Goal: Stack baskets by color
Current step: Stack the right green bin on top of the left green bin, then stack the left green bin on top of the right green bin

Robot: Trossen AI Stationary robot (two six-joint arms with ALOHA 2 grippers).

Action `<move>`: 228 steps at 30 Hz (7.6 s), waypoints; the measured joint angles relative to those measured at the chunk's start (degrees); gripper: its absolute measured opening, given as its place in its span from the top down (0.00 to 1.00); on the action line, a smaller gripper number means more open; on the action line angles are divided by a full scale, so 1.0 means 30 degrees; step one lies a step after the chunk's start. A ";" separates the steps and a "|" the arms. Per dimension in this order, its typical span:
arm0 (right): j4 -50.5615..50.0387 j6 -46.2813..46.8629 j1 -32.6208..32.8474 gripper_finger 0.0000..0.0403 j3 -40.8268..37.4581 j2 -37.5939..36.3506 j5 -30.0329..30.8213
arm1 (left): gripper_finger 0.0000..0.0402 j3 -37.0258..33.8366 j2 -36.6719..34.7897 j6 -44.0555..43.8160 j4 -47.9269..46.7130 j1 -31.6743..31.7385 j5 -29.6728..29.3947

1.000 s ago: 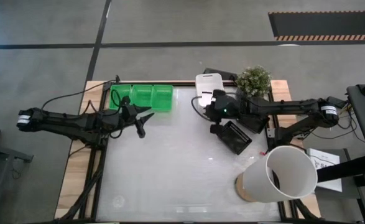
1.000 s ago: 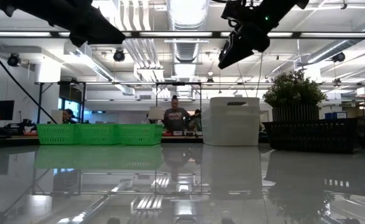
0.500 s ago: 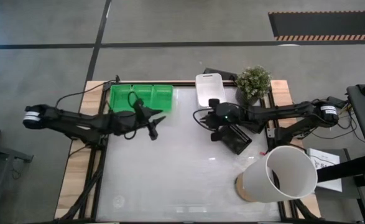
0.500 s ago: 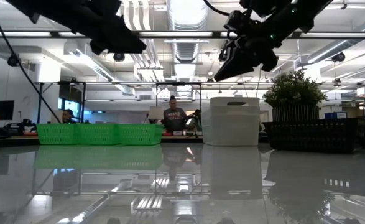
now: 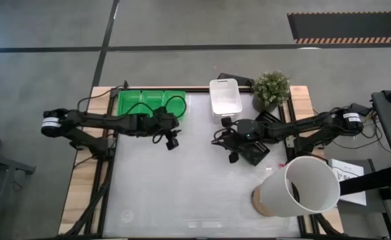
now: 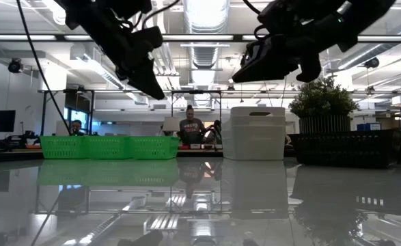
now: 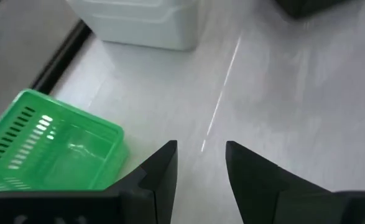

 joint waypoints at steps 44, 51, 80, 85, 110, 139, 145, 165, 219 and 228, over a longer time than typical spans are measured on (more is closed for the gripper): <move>0.9366 0.0146 -0.0204 0.96 -1.0317 -1.0346 -0.0961 | 0.70 -0.0126 0.1302 -0.0776 -0.3039 -0.0034 -0.0494; 0.9319 -0.0060 -0.0204 0.96 -1.0060 -1.0309 -0.0894 | 0.70 -0.0126 0.1302 0.2043 -0.5711 0.0017 -0.0783; 0.4327 -0.0779 -0.0204 0.96 -0.7229 -1.0302 -0.0786 | 0.50 -0.0206 0.2879 1.1602 0.2180 0.5790 0.2997; 0.4266 -0.0684 -0.0204 0.96 -0.7253 -1.0309 -0.0793 | 0.51 -0.0206 0.4953 1.2243 0.2481 0.5861 0.3236; 0.4266 0.0036 -0.0204 0.96 -0.7282 -1.0302 -0.0793 | 0.99 0.0219 0.5716 1.3078 0.3643 0.5609 0.2871; 0.4416 -0.0333 -0.0204 0.96 -0.7267 -1.0302 -0.0283 | 1.00 -0.1573 -0.2194 1.2954 -0.4120 0.9224 0.3823; 0.4404 -0.0340 -0.0204 0.96 -0.7267 -1.0302 -0.0282 | 1.00 -0.1598 -0.1357 1.3616 -0.3833 0.9535 0.3942; 0.4334 -0.0131 -0.0204 0.96 -0.7267 -1.0302 -0.0276 | 0.87 -0.1590 -0.1146 1.3720 -0.3794 0.9533 0.3935; 0.4193 -0.0131 -0.0204 0.96 -0.7296 -1.0295 -0.0254 | 0.43 0.0113 -0.2530 1.0018 -1.2057 0.9245 0.0761; 0.4142 -0.0081 -0.0204 0.96 -0.7296 -1.0295 -0.0254 | 0.43 -0.0735 -0.2439 0.9648 -1.4989 0.9270 -0.0239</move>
